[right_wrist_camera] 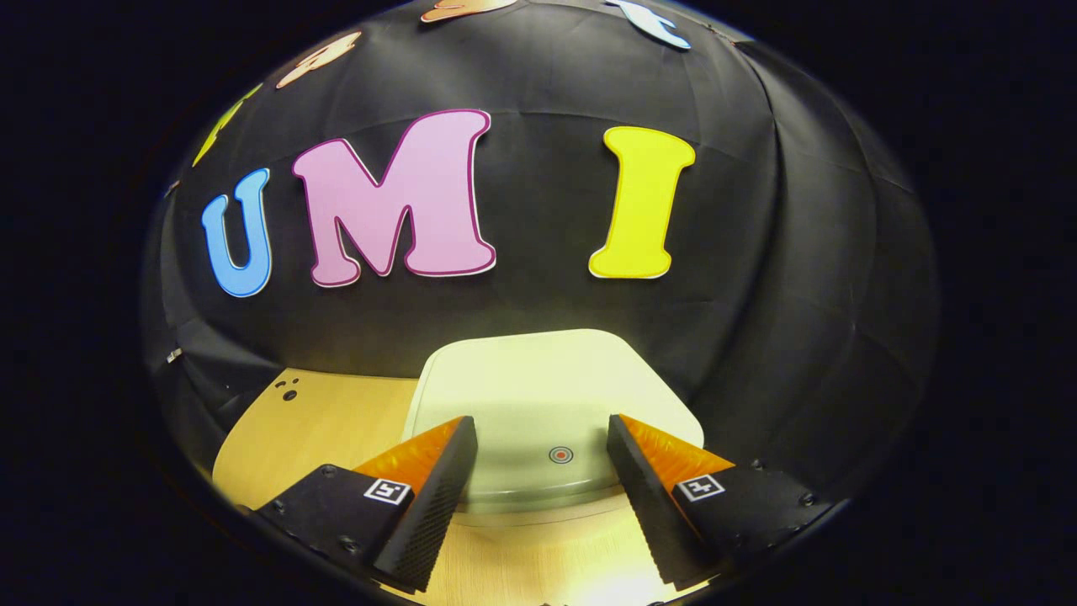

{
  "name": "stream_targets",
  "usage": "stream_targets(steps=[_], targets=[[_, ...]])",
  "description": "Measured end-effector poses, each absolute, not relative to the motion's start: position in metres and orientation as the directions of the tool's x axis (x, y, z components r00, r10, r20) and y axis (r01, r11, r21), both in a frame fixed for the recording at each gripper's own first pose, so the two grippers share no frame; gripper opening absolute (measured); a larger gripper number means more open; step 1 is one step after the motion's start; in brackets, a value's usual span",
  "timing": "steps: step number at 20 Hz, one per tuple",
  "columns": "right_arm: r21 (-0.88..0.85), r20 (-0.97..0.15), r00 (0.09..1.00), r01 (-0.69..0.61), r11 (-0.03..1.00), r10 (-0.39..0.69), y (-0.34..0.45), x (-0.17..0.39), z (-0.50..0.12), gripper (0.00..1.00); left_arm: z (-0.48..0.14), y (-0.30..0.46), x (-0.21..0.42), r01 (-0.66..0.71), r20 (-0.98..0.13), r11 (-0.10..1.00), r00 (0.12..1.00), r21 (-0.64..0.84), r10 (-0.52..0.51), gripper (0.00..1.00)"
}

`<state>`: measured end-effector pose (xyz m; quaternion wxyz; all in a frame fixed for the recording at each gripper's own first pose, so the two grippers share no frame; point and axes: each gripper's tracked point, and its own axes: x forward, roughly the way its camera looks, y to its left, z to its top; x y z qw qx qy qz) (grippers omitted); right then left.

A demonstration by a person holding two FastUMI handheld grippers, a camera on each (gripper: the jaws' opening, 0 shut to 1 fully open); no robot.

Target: Press the lid of the desktop garbage bin to open it, pick up the crumpled paper on the desktop and throw it into the bin, then pick up the pop can on the desktop and drop it into the bin, and finally close the garbage bin lid.

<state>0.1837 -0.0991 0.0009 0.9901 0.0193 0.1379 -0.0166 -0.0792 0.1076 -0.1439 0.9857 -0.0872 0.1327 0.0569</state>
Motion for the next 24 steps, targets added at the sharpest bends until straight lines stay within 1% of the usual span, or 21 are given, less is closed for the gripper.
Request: stream_targets(steps=[2, 3, 6, 7, 8, 10, 14, 16, 19, 21, 24], targets=[[0.041, -0.301, 0.953, 0.032, 0.999, -0.018, -0.099, 0.184, -0.007, 0.99, -0.147, 0.106, -0.083, -0.131, -0.276, 0.978, 0.958, -0.161, 0.083, 0.96], [0.034, -0.277, 0.961, 0.027, 0.999, -0.017, -0.099, 0.183, -0.003, 0.99, -0.148, 0.104, -0.083, -0.126, -0.278, 0.979, 0.957, -0.161, 0.078, 0.96], [0.034, -0.26, 0.965, 0.026, 0.999, -0.016, -0.099, 0.186, -0.004, 0.99, -0.149, 0.099, -0.085, -0.116, -0.276, 0.981, 0.959, -0.153, 0.07, 0.96], [0.03, -0.231, 0.973, 0.027, 0.999, -0.019, -0.099, 0.184, 0.003, 0.98, -0.146, 0.097, -0.083, -0.112, -0.269, 0.982, 0.961, -0.155, 0.067, 0.96], [0.023, -0.239, 0.971, 0.03, 0.999, -0.024, -0.1, 0.182, 0.001, 0.98, -0.142, 0.095, -0.081, -0.107, -0.259, 0.982, 0.964, -0.158, 0.063, 0.96], [-0.001, -0.221, 0.973, 0.067, 0.998, -0.066, -0.107, 0.173, 0.006, 0.98, -0.127, 0.093, -0.08, -0.097, -0.225, 0.983, 0.973, -0.154, 0.061, 0.96], [-0.065, -0.124, 0.988, 0.08, 0.995, -0.088, -0.113, 0.144, 0.037, 0.98, -0.097, 0.088, -0.074, -0.081, -0.16, 0.985, 0.985, -0.153, 0.056, 0.96], [-0.067, -0.089, 0.993, 0.068, 0.995, -0.074, -0.107, 0.126, 0.052, 0.98, -0.082, 0.084, -0.07, -0.071, -0.128, 0.986, 0.99, -0.152, 0.051, 0.96], [-0.04, -0.033, 0.999, 0.014, 0.999, -0.016, -0.085, 0.098, 0.066, 0.98, -0.065, 0.078, -0.065, -0.058, -0.088, 0.988, 0.995, -0.142, 0.046, 0.96], [-0.023, 0.011, 1.0, 0.004, 1.0, -0.004, -0.075, 0.079, 0.072, 0.98, -0.056, 0.074, -0.066, -0.054, -0.067, 0.99, 0.997, -0.131, 0.045, 0.96], [-0.001, 0.073, 0.997, -0.03, 1.0, 0.03, -0.053, 0.048, 0.079, 0.98, -0.037, 0.066, -0.069, -0.044, -0.019, 0.995, 0.999, -0.089, 0.042, 0.96]])
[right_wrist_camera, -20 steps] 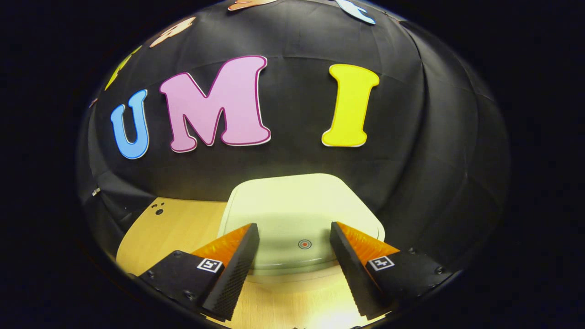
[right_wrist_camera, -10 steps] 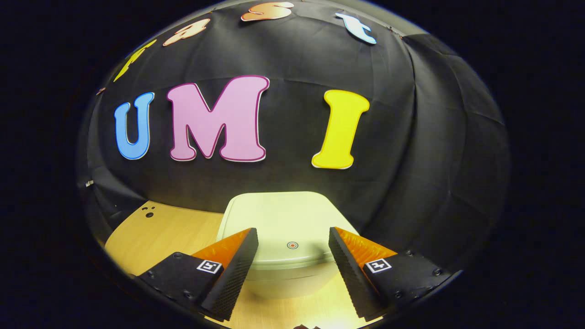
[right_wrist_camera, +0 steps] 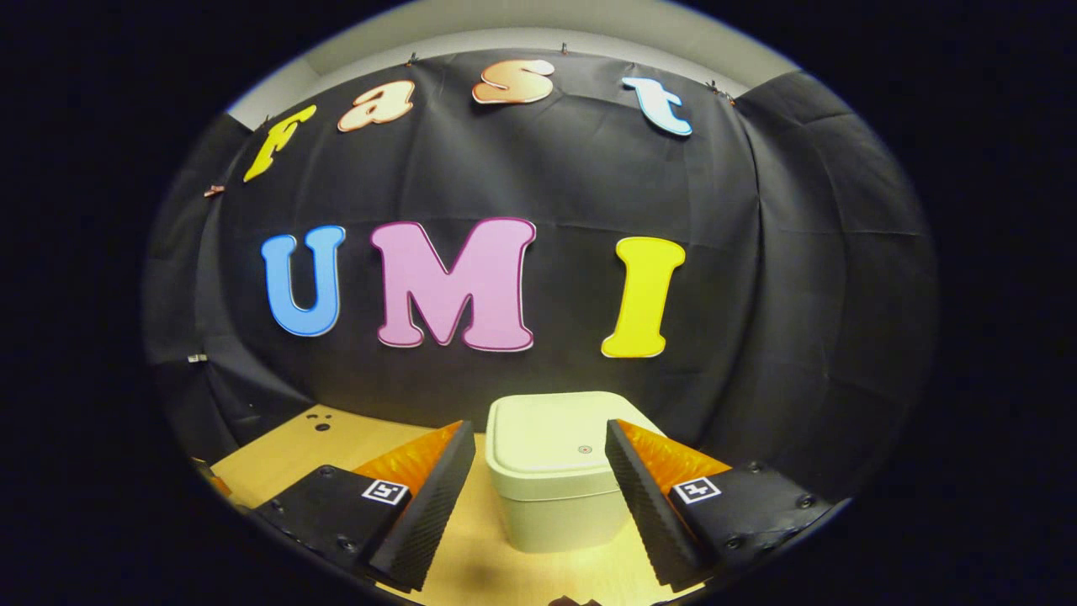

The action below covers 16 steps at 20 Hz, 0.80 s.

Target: Press the lid of the desktop garbage bin to open it, pick up the crumpled paper on the desktop and throw it into the bin, then pick up the pop can on the desktop and drop it into the bin, and finally close the garbage bin lid.

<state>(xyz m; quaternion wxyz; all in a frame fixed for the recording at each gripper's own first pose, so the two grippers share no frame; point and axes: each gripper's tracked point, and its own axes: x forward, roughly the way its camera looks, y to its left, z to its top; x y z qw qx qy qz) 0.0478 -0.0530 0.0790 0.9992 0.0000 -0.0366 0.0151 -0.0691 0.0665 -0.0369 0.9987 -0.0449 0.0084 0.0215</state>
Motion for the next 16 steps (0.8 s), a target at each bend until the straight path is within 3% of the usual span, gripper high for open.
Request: stream_targets(steps=[6, 9, 16], targets=[[0.017, 0.115, 0.988, -0.101, 0.995, 0.099, -0.01, 0.0, 0.067, 0.98, -0.025, 0.048, -0.083, -0.04, 0.047, 0.999, 0.998, 0.017, 0.039, 0.96], [0.024, 0.079, 0.986, -0.151, 0.988, 0.148, 0.01, -0.014, 0.047, 0.98, -0.029, 0.042, -0.092, -0.03, 0.062, 0.999, 0.998, 0.041, 0.027, 0.95], [0.008, -0.033, 0.973, -0.228, 0.974, 0.228, 0.042, -0.038, 0.0, 0.98, -0.057, 0.032, -0.108, 0.002, -0.006, 0.998, 1.0, -0.063, -0.003, 0.96]])
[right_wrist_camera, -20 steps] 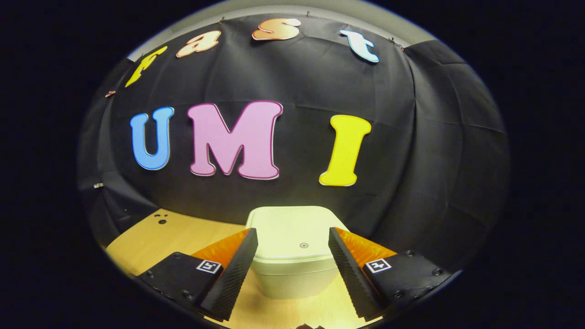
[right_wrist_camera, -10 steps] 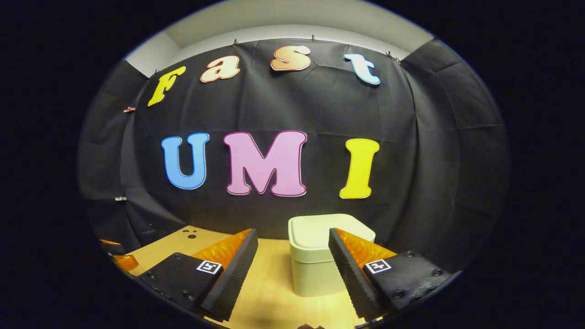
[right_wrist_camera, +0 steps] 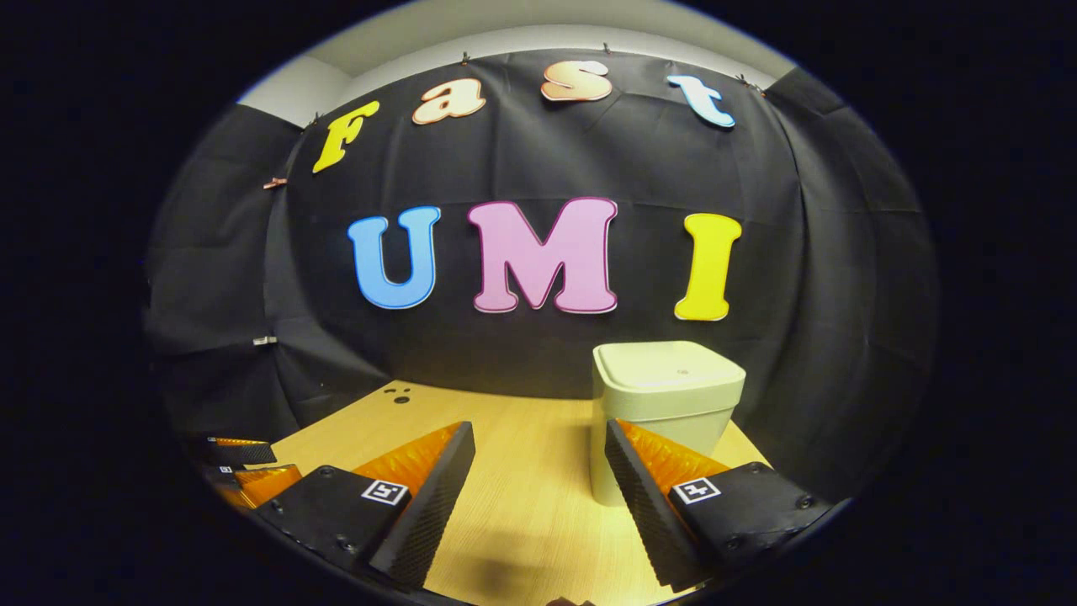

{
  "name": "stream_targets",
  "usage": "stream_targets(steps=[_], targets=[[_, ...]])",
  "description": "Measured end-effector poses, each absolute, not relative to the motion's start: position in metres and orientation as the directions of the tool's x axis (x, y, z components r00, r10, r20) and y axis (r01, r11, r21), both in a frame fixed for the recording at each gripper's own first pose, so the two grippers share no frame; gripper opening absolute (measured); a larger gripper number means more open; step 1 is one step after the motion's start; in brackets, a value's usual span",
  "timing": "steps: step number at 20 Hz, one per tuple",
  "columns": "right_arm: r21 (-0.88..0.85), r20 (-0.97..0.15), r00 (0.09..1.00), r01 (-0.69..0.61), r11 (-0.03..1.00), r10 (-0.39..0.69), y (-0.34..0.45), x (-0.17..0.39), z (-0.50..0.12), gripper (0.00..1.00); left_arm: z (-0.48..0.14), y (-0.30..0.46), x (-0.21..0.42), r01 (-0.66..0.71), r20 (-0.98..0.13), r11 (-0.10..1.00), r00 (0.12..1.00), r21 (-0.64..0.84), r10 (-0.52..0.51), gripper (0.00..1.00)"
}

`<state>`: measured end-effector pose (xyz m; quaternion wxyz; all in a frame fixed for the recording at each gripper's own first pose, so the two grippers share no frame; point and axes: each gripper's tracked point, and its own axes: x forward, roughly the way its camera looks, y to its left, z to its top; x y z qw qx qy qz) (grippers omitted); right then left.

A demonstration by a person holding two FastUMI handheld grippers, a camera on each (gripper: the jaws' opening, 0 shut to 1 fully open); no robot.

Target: Press the lid of the desktop garbage bin to open it, pick up the crumpled paper on the desktop and throw it into the bin, then pick up the pop can on the desktop and drop it into the bin, and finally close the garbage bin lid.

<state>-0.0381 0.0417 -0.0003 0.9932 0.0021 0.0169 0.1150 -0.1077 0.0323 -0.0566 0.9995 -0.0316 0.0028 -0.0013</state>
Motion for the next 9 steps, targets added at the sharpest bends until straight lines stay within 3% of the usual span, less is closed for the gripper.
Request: stream_targets(steps=[9], targets=[[-0.013, -0.141, 0.944, -0.303, 0.953, 0.298, 0.079, -0.066, -0.041, 0.98, -0.061, 0.06, -0.126, -0.076, -0.011, 0.994, 0.997, -0.075, 0.076, 0.95]])
